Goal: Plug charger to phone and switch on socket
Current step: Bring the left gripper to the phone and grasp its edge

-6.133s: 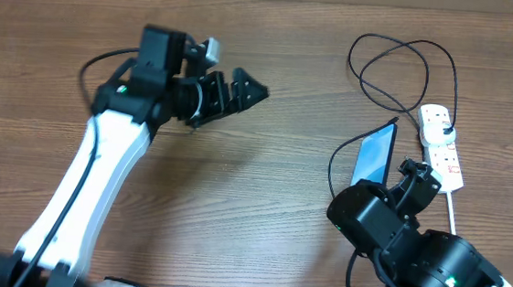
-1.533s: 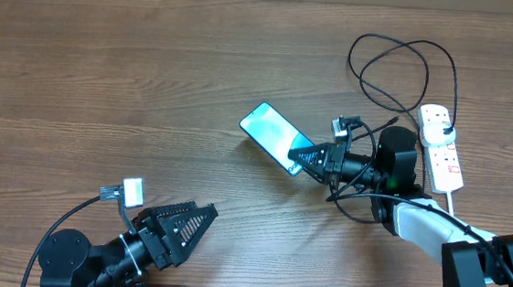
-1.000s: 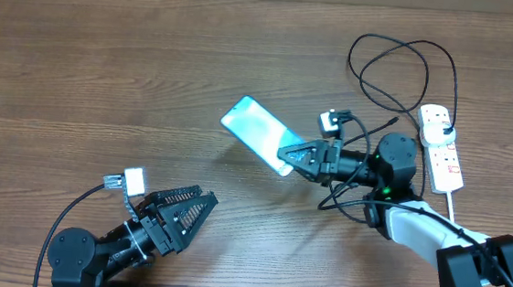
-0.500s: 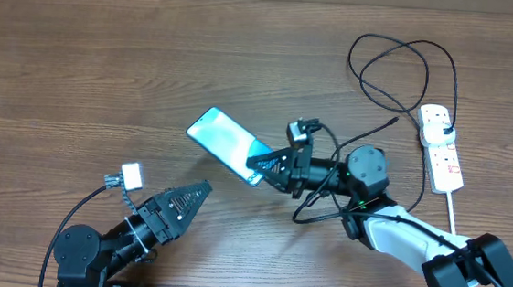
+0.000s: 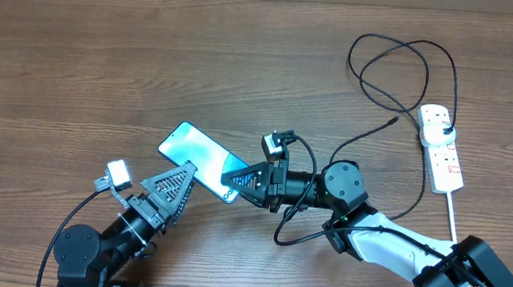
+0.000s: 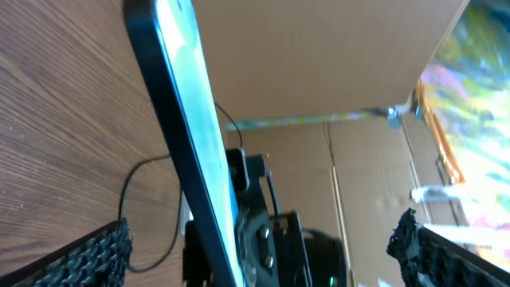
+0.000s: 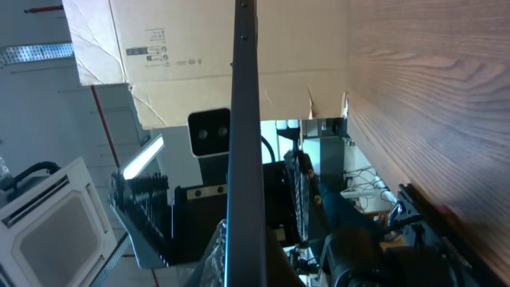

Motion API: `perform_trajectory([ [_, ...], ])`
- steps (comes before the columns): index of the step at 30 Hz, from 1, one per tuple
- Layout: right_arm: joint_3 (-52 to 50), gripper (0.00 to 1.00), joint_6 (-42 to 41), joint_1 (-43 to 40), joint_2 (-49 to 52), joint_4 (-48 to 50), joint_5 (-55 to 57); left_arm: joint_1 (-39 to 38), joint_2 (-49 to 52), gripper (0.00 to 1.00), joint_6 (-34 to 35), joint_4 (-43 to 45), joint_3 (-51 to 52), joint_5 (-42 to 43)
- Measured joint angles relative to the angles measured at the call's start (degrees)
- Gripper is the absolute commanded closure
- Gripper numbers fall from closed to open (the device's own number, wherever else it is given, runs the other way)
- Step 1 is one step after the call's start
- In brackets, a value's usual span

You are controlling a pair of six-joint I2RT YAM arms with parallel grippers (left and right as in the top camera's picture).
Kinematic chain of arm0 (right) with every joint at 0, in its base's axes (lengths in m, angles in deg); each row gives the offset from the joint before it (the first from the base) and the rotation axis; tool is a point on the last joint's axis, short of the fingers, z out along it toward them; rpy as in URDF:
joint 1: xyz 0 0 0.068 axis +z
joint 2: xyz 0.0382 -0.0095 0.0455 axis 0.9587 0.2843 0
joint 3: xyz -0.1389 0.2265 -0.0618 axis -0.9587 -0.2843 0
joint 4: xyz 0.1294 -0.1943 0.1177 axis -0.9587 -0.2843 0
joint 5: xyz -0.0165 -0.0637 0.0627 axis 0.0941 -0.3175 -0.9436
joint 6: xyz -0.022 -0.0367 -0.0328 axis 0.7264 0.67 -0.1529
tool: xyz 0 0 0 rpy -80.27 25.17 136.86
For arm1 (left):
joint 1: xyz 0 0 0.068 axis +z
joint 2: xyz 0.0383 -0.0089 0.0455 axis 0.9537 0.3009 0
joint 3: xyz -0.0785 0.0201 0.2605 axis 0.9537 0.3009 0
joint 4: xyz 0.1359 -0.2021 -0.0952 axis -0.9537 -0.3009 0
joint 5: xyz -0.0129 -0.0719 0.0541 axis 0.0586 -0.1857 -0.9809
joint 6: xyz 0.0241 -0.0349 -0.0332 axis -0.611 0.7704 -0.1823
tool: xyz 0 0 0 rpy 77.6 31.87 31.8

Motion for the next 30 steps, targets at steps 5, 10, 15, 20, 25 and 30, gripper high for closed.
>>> perform_trajectory([
  [5,0.0,0.96,-0.04,1.62,0.0,0.02,1.25,-0.02,0.0,0.19,1.86,0.0,0.0,-2.32],
  [10,0.0,0.96,-0.22,1.95,0.0,-0.24,1.97,-0.02,0.0,0.28,2.58,0.0,0.0,-4.39],
  [15,0.0,0.96,-2.86,2.64,0.0,-2.54,3.37,-0.02,0.0,0.35,2.91,-0.09,0.0,-5.84],
  [20,0.0,0.96,-4.09,5.22,0.0,-2.51,6.78,0.0,0.0,0.41,2.89,-0.44,0.09,-6.69],
  [25,0.0,0.96,-4.26,7.23,0.0,-2.12,9.55,0.0,0.0,0.57,2.47,-1.44,0.17,-7.32],
  [30,0.02,0.96,-4.22,8.02,0.0,-2.16,10.75,0.0,0.0,0.61,2.01,-2.49,0.31,-7.78],
])
